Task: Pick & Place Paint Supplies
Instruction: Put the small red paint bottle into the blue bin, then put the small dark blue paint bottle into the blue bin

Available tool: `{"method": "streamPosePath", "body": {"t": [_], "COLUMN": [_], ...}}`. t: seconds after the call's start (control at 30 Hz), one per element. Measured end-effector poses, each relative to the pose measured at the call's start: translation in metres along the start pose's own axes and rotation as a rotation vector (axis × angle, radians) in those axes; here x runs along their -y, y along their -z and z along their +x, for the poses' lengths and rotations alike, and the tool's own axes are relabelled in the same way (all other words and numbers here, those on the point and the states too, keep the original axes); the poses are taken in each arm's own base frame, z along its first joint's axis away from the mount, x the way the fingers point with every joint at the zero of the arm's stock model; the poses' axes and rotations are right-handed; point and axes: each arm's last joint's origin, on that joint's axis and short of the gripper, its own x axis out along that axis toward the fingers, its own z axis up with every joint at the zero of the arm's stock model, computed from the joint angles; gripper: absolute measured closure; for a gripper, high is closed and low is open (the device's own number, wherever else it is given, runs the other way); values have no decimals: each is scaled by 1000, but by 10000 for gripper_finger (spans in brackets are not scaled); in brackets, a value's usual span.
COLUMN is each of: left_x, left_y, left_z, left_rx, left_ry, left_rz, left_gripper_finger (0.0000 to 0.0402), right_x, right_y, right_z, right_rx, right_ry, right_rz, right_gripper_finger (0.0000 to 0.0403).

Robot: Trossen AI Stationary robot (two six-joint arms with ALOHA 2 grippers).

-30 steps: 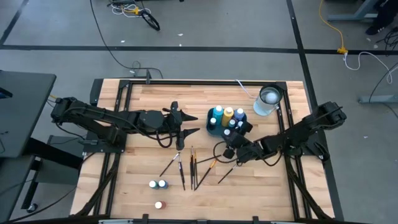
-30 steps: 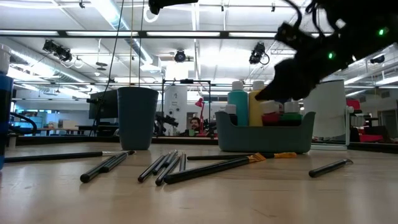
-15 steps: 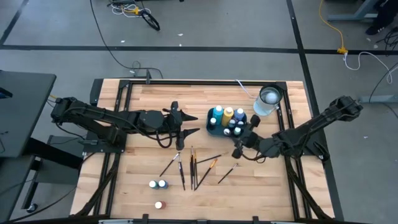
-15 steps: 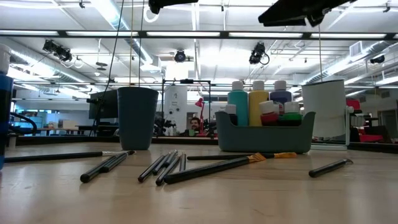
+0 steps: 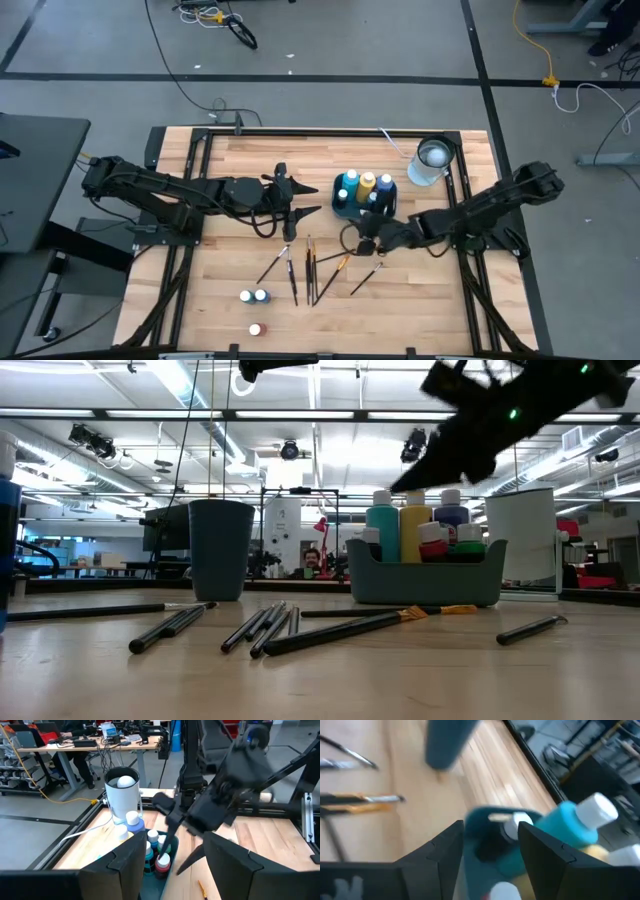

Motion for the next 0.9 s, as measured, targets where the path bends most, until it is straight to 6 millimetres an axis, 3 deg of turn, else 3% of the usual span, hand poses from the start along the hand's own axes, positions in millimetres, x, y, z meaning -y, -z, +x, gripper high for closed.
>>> {"method": "streamPosePath", "body": {"t": [0.17,0.37,0.63,0.9], "left_x": [0,0,0,0], "left_y": [0,0,0,0], "left_z": [0,0,0,0], "left_rx": [0,0,0,0], "left_ry": [0,0,0,12], "left_rz": [8,12,12,12], "left_gripper_finger": [194,194,194,194], "right_x": [9,13,26,45], "right_y": [14,19,19,0], "right_z": [13,12,-3,-28], "right_rx": [-118,-167,-206,-89], "right_ry": [62,84,87,78], "right_rz": [-36,-47,-49,52], "right_gripper_finger": [212,212,212,212]}}
